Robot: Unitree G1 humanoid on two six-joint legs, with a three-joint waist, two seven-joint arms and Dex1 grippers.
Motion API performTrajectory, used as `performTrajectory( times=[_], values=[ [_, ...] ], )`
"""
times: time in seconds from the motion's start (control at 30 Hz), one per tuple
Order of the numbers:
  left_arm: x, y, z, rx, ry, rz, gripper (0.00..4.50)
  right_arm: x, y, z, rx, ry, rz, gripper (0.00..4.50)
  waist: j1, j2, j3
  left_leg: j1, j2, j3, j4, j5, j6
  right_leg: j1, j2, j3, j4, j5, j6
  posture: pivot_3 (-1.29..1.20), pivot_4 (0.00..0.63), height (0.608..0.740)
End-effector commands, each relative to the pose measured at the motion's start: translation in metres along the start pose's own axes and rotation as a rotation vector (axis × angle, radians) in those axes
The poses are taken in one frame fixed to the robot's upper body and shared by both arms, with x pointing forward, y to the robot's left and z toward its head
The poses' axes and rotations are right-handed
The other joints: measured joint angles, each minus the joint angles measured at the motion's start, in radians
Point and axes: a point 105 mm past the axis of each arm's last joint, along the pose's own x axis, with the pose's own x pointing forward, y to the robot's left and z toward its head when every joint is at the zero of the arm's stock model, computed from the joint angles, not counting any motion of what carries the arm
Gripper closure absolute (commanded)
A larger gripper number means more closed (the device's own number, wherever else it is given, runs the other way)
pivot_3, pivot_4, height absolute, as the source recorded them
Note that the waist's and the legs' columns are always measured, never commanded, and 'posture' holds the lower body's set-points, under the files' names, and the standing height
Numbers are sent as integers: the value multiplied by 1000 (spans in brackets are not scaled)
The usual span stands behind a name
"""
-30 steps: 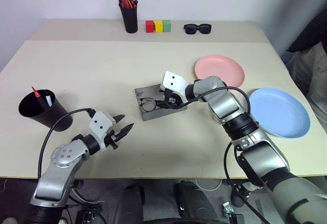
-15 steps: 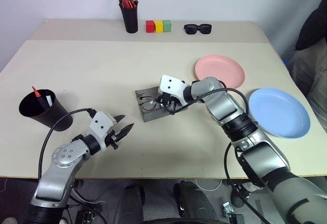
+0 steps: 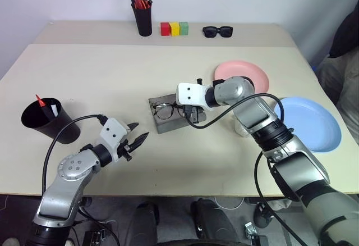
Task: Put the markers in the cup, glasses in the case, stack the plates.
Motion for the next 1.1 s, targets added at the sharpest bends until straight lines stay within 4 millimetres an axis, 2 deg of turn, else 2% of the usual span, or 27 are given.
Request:
performTrajectory(
  times=[0.03, 0.37, 0.47, 0.63, 0.73, 0.83, 0.9, 0.93, 0.97, 1.1],
  values=[
    [-1, -1, 10, 18, -38, -6, 2283, -3, -6, 7, -71, -5, -12, 4462, 0, 0, 0, 0, 0, 0, 0, 0, 0, 0, 0, 0, 0, 0, 0, 0, 150, 740],
    [-3, 0, 1, 10, -31, -2, 2283, -5, 7, -5, -76, 30, 56, 4462, 0, 0, 0, 0, 0, 0, 0, 0, 0, 0, 0, 0, 0, 0, 0, 0, 150, 740],
    [-3, 0, 0, 10, -30, -1, 2283, -6, 9, -6, -74, 33, 71, 3522, 0, 0, 0, 0, 0, 0, 0, 0, 0, 0, 0, 0, 0, 0, 0, 0, 150, 740],
    [-4, 1, -1, 11, -32, 0, 2283, -9, 0, -1, -70, 13, 27, 1073, 1, 0, 0, 0, 0, 0, 0, 0, 0, 0, 0, 0, 0, 0, 0, 0, 150, 740],
    [-3, 2, 3, -1, -45, 10, 2283, -13, -7, 6, -48, -26, -8, 1073, 1, 0, 0, 0, 0, 0, 0, 0, 0, 0, 0, 0, 0, 0, 0, 0, 150, 740],
    [2, 19, 16, -111, -97, 81, 3192, -23, -15, 17, -7, -100, -60, 999, 4, 0, 1, 0, 0, 0, 0, 0, 0, 0, 0, 0, 0, 0, 0, 0, 150, 740],
    [7, 25, 26, -130, -121, 85, 4206, -29, -15, 20, 6, -133, -76, 999, 4, 0, 1, -1, 0, -1, 1, 0, 0, 0, 0, -1, 0, 0, 0, 0, 150, 740],
    [10, 28, 29, -131, -119, 92, 4482, -33, -15, 21, 12, -145, -88, 999, 3, 0, 0, -1, 0, -1, 1, 0, 0, 0, 0, -1, 0, 0, 0, 0, 150, 740],
    [12, 31, 31, -133, -114, 97, 4482, -35, -15, 21, 16, -151, -96, 999, 3, 0, 0, -1, 0, -1, 1, 0, 0, 1, 0, -1, 0, 0, 0, 0, 150, 740],
    [41, 48, 42, -174, -76, 127, 4482, -52, -4, 21, 55, -200, -133, 999, 11, 0, 0, -1, -1, -3, 1, 0, 0, 2, 0, -1, -1, 0, 0, 0, 150, 740]
  ],
)
